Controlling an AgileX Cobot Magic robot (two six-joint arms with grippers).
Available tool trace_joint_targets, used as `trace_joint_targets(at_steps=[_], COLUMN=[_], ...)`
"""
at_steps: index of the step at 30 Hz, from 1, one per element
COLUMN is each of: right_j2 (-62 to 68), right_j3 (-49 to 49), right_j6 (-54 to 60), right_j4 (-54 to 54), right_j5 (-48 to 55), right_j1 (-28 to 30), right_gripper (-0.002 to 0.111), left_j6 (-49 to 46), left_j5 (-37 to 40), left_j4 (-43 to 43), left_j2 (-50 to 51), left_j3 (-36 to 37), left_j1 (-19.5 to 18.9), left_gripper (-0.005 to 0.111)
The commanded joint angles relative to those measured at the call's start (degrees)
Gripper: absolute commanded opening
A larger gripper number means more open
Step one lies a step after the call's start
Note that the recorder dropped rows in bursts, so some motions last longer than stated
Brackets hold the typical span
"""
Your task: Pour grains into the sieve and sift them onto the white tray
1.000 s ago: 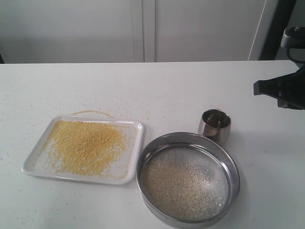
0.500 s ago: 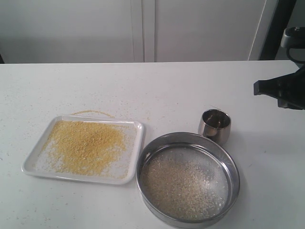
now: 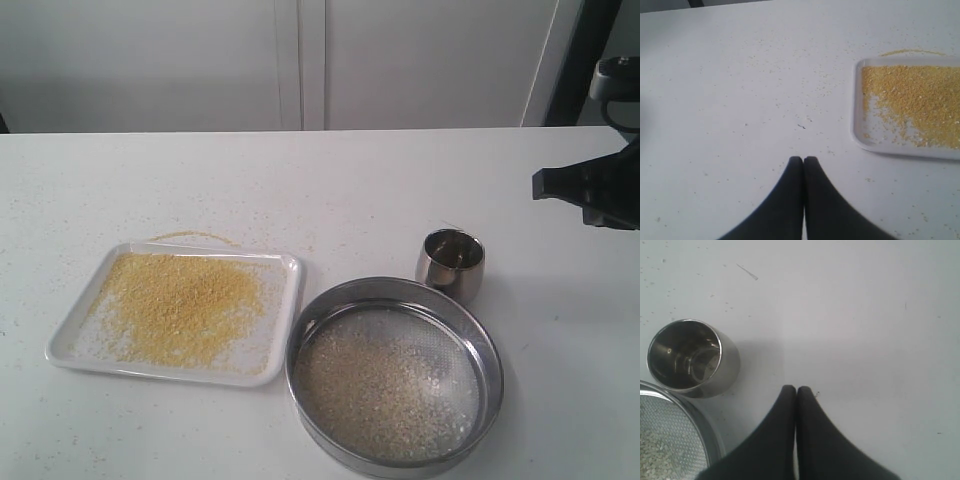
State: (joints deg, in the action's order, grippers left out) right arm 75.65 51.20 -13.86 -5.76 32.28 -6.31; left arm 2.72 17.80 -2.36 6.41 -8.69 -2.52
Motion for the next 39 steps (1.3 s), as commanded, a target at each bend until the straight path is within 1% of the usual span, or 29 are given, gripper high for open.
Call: trace_joint_targets(at_steps=[1,12,20,34,39], right_j2=[-0.11,-0.11,-0.11,-0.11,-0.11], right_j3=[0.12,0.12,0.12,0.12,0.12], right_j6=[0.06,0.06,0.06,0.06,0.06], right_j4=[-0.24,-0.14,-0.14,-0.14,-0.14], right_j5=[-0.73,-0.73,-0.73,-0.59,-0.73], right_j1=[0.24,0.24,0.24,0.24,0.24], right_gripper=[0.000,0.000,0.000,0.000,0.000], left_j6=[0.04,-0.07,-3.05,-2.72,-2.72], left_j5=[-0.46,-0.24,-0.56,-0.87,-5.32], left_j4=[0.70,2.36,3.22,3.44,3.55], left_j2=[-1.78,-5.33,-6.41,-6.41,-6.41], left_j3=[3.19,8.57,8.69,8.69,8.69], left_j1=[-0.20,-0.20,-0.20,-0.20,-0.20], left_gripper=[0.000,0.000,0.000,0.000,0.000])
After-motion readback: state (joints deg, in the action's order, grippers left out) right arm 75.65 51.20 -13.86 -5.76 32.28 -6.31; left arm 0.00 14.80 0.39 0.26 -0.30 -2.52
